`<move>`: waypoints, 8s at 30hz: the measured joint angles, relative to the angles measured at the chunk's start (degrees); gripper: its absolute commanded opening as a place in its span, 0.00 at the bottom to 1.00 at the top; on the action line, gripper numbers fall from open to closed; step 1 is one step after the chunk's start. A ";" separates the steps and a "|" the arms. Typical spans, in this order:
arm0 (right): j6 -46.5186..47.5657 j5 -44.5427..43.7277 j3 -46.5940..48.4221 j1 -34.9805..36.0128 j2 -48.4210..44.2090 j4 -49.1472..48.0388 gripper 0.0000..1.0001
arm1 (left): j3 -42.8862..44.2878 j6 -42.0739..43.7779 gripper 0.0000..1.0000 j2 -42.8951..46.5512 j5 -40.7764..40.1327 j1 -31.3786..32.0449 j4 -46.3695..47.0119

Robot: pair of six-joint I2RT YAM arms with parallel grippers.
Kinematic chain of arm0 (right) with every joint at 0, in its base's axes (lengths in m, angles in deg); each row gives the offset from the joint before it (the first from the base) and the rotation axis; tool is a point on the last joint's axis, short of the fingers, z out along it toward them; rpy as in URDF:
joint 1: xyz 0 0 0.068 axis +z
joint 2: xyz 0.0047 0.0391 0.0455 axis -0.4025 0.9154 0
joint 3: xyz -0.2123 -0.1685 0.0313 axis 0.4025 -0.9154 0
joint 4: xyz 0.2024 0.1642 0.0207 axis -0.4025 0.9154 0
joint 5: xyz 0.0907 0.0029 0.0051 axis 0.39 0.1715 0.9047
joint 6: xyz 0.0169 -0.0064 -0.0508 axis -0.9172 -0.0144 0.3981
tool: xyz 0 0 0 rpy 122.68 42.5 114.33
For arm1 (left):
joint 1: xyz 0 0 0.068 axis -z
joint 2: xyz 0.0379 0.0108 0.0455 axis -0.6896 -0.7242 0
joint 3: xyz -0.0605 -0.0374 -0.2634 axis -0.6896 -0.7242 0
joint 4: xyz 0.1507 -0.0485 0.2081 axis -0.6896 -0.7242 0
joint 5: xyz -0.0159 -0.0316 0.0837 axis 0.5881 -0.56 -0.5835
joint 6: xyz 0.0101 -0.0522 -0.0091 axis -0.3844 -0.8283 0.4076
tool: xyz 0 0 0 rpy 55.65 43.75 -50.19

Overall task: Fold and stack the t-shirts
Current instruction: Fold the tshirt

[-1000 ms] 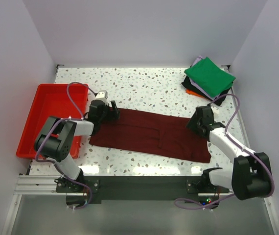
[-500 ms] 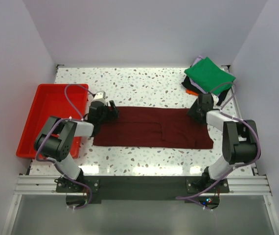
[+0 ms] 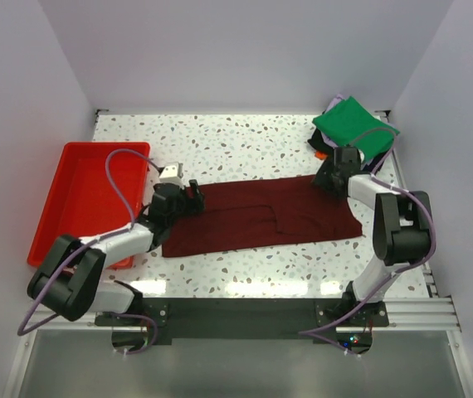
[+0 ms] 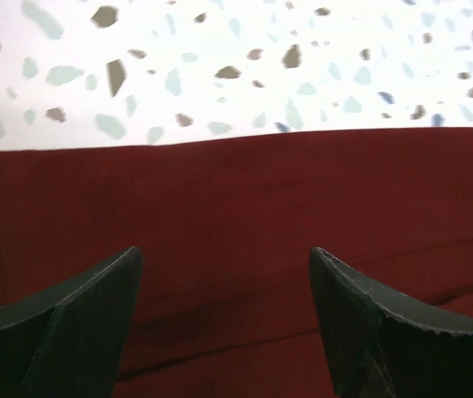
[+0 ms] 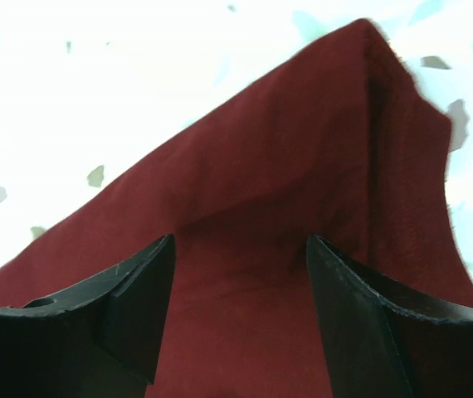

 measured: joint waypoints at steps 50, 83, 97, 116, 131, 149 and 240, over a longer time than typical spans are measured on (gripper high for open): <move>4.15 12.44 7.41 12.52 6.99 -2.93 0.84 | -11.02 1.36 0.84 -6.40 8.13 4.02 21.86; 8.52 20.94 58.27 20.57 39.78 11.04 0.88 | -22.91 -8.04 0.84 17.27 10.32 14.32 9.29; 9.38 24.11 76.81 21.16 49.94 17.92 0.95 | -23.85 -9.22 0.84 12.20 18.51 21.31 17.90; 15.47 23.34 55.71 21.20 29.53 15.39 0.97 | -23.04 -10.45 0.85 21.38 19.98 24.83 13.90; 13.88 24.13 45.42 21.14 27.91 9.66 0.97 | -23.43 -10.60 0.85 9.94 19.69 25.27 19.96; 12.33 25.16 52.76 17.05 36.02 10.27 0.97 | -24.00 -14.29 0.84 -0.68 19.56 30.95 34.80; -18.69 -1.33 -32.81 52.09 -40.92 16.33 0.12 | -14.67 -13.09 0.46 29.42 -1.31 29.35 -28.79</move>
